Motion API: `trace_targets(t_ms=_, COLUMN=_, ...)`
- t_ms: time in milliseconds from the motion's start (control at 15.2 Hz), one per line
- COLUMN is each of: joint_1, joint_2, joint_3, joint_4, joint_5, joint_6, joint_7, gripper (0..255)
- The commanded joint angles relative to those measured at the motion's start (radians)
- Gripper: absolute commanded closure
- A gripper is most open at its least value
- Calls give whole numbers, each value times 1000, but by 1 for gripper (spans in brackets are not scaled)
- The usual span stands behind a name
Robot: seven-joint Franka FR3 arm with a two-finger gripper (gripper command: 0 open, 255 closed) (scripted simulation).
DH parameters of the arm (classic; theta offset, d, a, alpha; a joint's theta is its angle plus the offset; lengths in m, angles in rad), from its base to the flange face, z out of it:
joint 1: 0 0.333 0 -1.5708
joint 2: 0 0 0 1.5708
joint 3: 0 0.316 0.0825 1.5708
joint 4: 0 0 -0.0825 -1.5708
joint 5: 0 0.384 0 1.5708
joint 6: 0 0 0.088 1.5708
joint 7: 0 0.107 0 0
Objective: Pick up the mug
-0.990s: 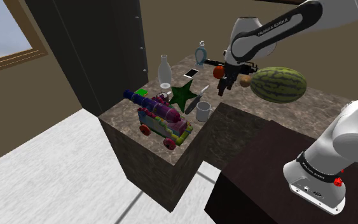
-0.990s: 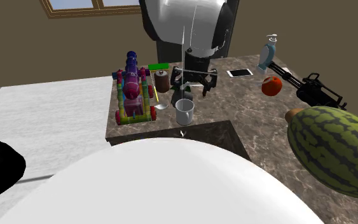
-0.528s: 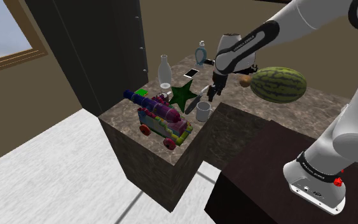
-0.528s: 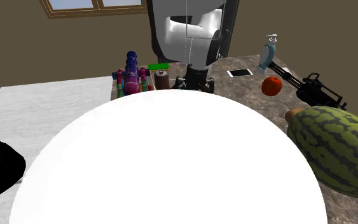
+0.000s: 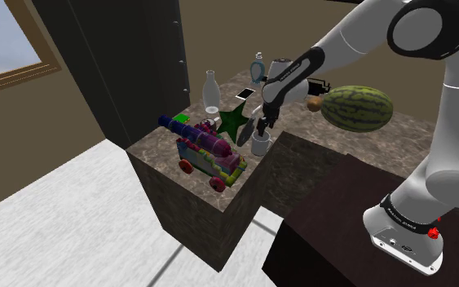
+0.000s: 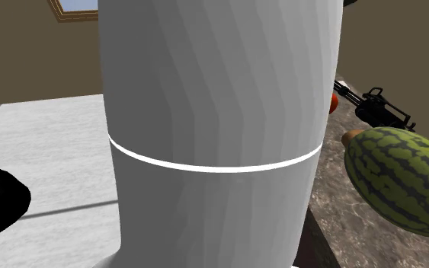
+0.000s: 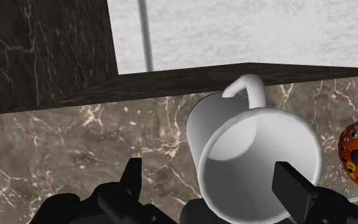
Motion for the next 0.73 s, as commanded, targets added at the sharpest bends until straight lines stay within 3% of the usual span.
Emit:
trace_targets(t_ms=0, joint_1=-2, joint_2=23, joint_3=3, joint_4=2, joint_5=5, joint_6=20, joint_7=-4, gripper=0)
trace_targets(t_ms=396, joint_1=-8, joint_2=76, joint_3=12, joint_4=11, joint_5=16, joint_6=65, joint_7=-15, gripper=0)
trace_targets(t_ms=462, joint_1=-8, joint_2=76, joint_3=12, joint_4=11, joint_5=16, joint_6=65, joint_7=-16, gripper=255)
trace_targets(t_ms=660, joint_1=-8, joint_2=75, joint_3=12, joint_4=9, joint_5=16, joint_6=66, joint_7=-16, gripper=255)
